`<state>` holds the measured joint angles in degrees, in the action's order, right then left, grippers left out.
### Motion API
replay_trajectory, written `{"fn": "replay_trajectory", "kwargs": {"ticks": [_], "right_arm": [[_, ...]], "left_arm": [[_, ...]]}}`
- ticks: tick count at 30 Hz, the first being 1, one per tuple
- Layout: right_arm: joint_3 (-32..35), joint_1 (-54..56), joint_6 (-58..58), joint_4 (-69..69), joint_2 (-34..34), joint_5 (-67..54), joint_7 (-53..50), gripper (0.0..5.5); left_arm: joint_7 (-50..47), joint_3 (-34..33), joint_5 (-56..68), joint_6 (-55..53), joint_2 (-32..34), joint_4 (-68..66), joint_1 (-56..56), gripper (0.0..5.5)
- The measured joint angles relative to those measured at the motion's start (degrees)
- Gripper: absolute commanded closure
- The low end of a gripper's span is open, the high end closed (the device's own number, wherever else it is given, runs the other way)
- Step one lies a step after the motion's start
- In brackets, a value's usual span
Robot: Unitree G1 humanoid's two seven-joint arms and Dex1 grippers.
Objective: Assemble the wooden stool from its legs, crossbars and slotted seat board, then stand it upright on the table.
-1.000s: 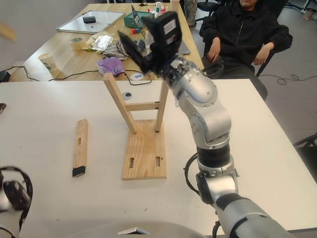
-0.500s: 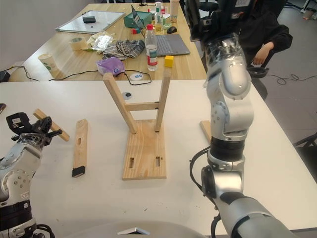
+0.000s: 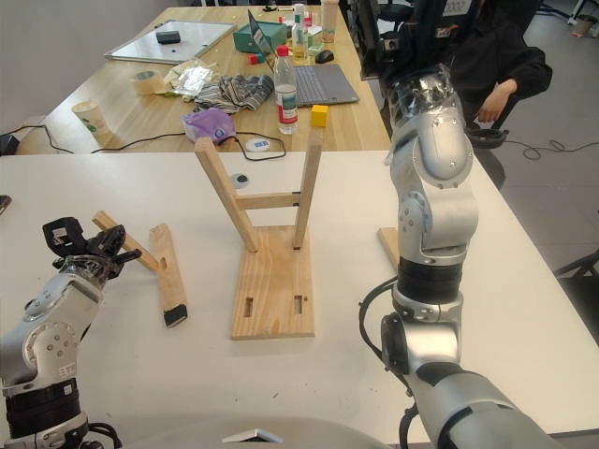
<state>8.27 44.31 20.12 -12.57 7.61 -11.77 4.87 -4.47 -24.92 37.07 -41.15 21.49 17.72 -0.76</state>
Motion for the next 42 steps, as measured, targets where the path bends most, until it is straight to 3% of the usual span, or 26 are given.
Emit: {"fn": "replay_trajectory", "kwargs": {"ticks": [22,35,42], "right_arm": [[-0.46,0.01,-0.08,2.08,0.01,-0.01,1.08,2.27],[-1.57,-0.65,-0.08,1.7,-0.09,0.47,1.04,2.27],[-1.69,-1.33,-0.08,1.26,-0.13,0.78,0.47,2.27]], "left_arm": [[0.66,2.36,-6.02,3.13,-4.57,0.17,-0.5,5.13],[-3.43,2.01,-9.36,-14.23,0.77,3.05,-4.52,5.13],[-2.08,-1.08,-10.73,-16.4,3.36,0.13,-5.41,5.13]]}}
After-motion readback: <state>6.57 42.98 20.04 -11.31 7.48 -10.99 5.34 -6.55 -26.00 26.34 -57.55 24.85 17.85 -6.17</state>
